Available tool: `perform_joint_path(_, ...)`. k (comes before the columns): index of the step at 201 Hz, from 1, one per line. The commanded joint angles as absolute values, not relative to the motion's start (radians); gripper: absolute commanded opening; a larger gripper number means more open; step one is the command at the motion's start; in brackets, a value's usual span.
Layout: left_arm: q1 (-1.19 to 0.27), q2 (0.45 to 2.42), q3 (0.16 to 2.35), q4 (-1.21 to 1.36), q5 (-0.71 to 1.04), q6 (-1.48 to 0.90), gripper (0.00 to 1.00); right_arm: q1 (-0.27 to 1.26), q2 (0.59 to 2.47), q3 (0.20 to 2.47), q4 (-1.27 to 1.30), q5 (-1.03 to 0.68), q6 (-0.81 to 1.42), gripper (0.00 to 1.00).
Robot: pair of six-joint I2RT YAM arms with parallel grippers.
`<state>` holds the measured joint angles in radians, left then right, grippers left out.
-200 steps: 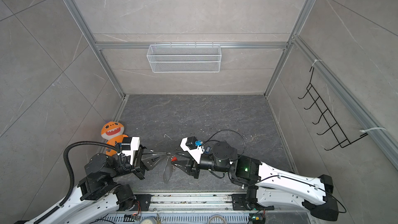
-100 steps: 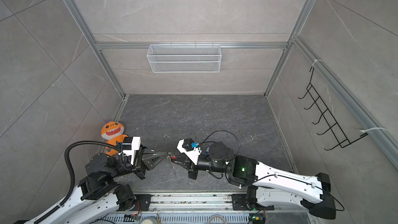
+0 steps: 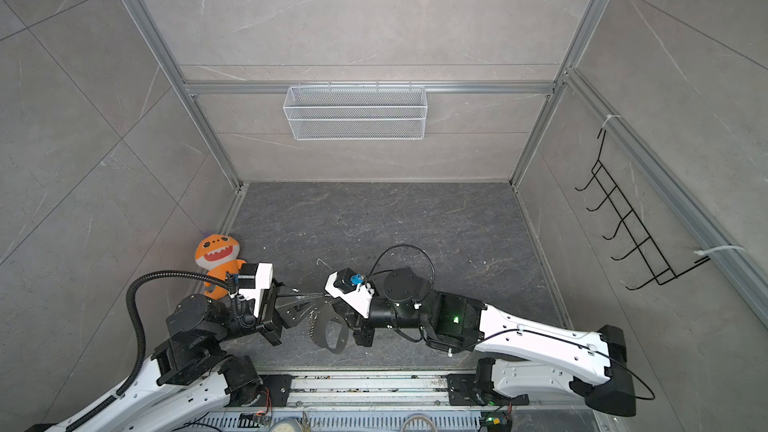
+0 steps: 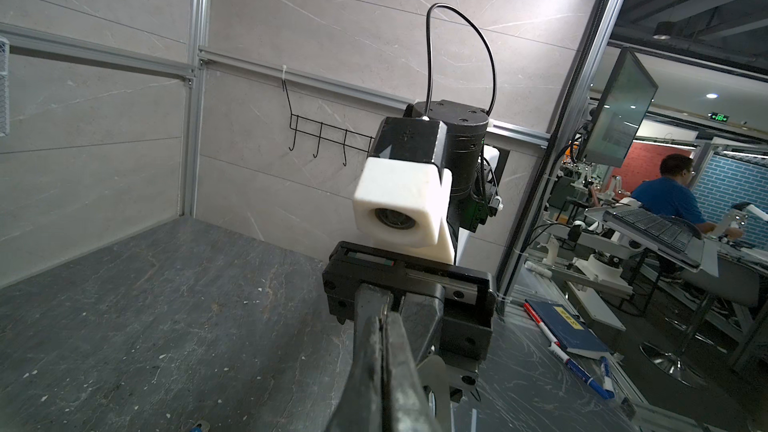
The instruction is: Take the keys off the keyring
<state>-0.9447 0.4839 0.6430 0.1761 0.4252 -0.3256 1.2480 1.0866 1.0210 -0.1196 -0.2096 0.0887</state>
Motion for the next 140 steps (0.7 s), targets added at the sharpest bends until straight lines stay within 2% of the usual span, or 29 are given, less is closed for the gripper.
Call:
perform_joint_path(1,-0.946,0.470,0.683,0.192,0.407,-0.318,0.00,1.256,1.067,1.030,-0.133,-0.214,0.078,0.00)
perform_joint_path(50,-0.946,0.429,0.692,0.112,0.347,-0.300,0.00,1.256,0.960,0.946,-0.137,0.004,0.103,0.00)
perform_joint_path(100,-0.946,0.378,0.667,0.059,0.241,-0.305,0.00,1.252,0.847,0.864,-0.210,0.346,0.177,0.00)
perform_joint_path(116,-0.946,0.367,0.654,0.053,0.219,-0.310,0.00,1.209,0.871,0.854,-0.248,0.325,0.219,0.00)
perform_joint_path(140,-0.947,0.362,0.641,0.054,0.209,-0.318,0.00,1.077,0.956,0.817,-0.246,0.160,0.294,0.00)
